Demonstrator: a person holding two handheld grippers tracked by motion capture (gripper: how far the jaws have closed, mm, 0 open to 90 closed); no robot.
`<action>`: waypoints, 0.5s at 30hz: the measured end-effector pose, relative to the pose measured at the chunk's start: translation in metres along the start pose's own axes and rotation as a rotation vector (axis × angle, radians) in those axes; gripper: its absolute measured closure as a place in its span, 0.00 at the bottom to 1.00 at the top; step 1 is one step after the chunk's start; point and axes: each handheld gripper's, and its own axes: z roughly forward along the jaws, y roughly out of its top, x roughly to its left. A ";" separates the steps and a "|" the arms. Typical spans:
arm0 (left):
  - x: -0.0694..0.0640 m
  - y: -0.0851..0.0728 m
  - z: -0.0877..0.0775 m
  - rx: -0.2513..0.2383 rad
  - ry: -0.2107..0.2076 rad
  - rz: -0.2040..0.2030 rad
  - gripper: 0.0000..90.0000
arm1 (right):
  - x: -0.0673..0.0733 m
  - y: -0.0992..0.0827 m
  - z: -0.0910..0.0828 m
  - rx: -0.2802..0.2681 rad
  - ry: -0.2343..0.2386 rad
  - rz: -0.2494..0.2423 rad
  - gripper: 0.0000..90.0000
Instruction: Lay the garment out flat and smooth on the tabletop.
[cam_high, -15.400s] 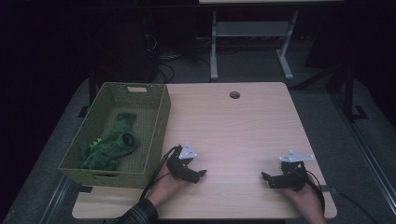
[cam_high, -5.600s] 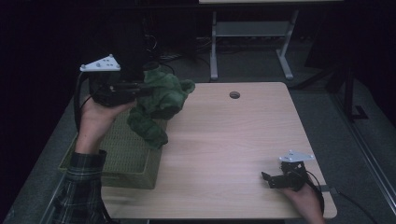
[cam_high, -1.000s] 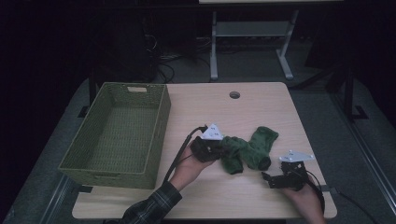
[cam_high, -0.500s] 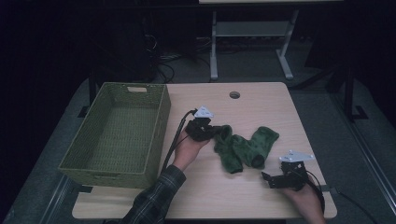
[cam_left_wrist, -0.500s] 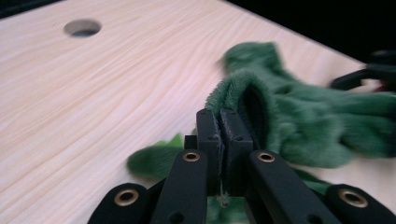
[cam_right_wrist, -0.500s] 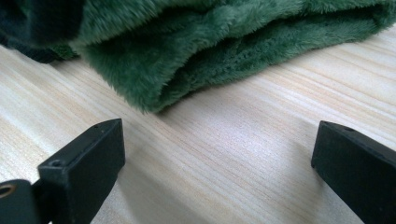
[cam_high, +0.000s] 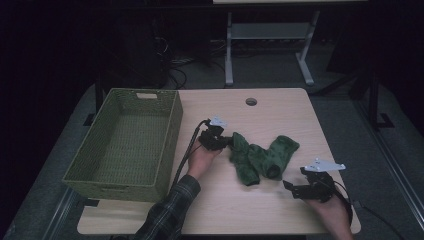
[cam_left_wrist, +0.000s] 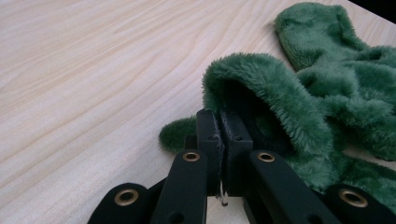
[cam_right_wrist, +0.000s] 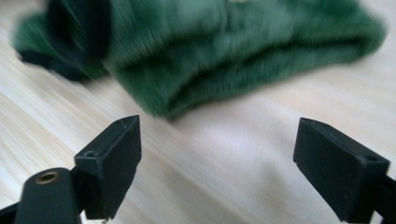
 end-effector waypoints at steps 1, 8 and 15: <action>0.000 0.000 -0.001 0.000 -0.001 0.000 0.98 | 0.001 0.002 -0.003 -0.013 0.009 0.000 0.24; -0.001 0.001 -0.003 -0.001 0.005 0.013 0.98 | 0.011 0.021 -0.016 -0.111 0.098 -0.025 0.40; -0.001 0.002 -0.005 0.006 0.005 0.025 0.98 | 0.018 0.036 -0.010 -0.122 0.141 -0.071 0.66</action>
